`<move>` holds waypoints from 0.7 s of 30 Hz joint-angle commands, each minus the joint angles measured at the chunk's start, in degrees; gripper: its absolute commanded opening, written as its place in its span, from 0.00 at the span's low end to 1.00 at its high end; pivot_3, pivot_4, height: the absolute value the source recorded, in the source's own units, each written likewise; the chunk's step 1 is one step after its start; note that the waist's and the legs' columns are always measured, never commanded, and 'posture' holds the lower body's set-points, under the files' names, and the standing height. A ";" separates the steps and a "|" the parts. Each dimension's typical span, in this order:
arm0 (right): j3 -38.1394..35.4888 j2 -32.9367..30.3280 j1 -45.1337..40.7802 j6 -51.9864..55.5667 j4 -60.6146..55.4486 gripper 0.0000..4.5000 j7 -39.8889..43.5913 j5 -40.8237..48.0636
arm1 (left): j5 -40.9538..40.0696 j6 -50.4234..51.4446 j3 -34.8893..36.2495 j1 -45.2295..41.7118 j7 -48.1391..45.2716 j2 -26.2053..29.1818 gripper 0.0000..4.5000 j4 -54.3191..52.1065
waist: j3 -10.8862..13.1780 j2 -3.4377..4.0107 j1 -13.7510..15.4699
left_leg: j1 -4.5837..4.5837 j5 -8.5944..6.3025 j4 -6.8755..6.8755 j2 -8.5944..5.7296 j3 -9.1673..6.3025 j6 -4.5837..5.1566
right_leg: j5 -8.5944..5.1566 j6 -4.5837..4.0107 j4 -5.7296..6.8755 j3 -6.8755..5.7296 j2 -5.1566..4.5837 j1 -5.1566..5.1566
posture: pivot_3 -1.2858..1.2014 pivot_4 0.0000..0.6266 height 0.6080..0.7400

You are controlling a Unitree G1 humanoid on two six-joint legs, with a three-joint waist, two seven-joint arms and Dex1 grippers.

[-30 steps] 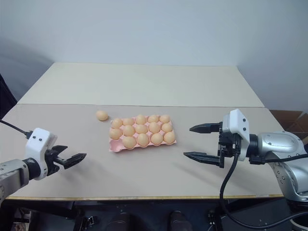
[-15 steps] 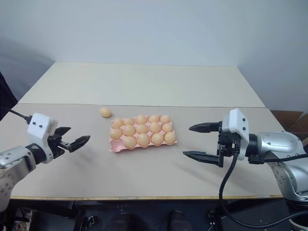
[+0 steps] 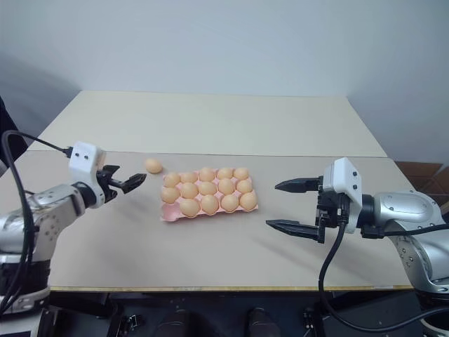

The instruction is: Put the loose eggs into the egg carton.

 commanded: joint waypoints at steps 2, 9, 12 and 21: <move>-1.14 -0.21 -0.89 -1.11 -1.38 1.00 -0.08 0.30 | 4.77 -6.88 -2.87 -8.11 0.27 -2.09 1.00 10.75 | 0.00 0.00 0.02 | 0.00 0.00 0.01 -0.01 0.00 0.00 | 0.01 0.01 0.00 0.00 0.00 0.01 | 0.52 0.24 1.00; -1.90 -0.77 -0.51 -0.46 -2.15 1.00 -0.26 0.77 | 9.18 -15.43 -4.96 -17.99 -0.87 -6.76 1.00 29.21 | 0.00 -0.02 -0.05 | -0.01 0.00 0.02 -0.05 -0.02 0.01 | 0.04 0.05 -0.04 -0.02 -0.03 0.06 | 0.52 0.24 1.00; -2.24 -1.00 -0.19 -0.17 -2.55 1.00 -0.40 0.99 | 10.79 -18.72 -5.77 -21.38 -1.68 -8.24 1.00 36.35 | 0.01 -0.03 0.01 | -0.02 0.00 0.02 -0.05 -0.03 0.01 | 0.04 0.06 -0.04 -0.03 -0.03 0.06 | 0.52 0.24 1.00; -2.50 -1.04 0.44 0.48 -3.70 1.00 -1.25 1.46 | 14.49 -28.57 -5.43 -31.25 -1.51 -11.72 1.00 57.98 | 0.02 -0.06 -0.03 | -0.04 0.00 0.04 -0.07 -0.04 0.01 | 0.05 0.09 -0.04 -0.05 -0.04 0.06 | 0.52 0.24 1.00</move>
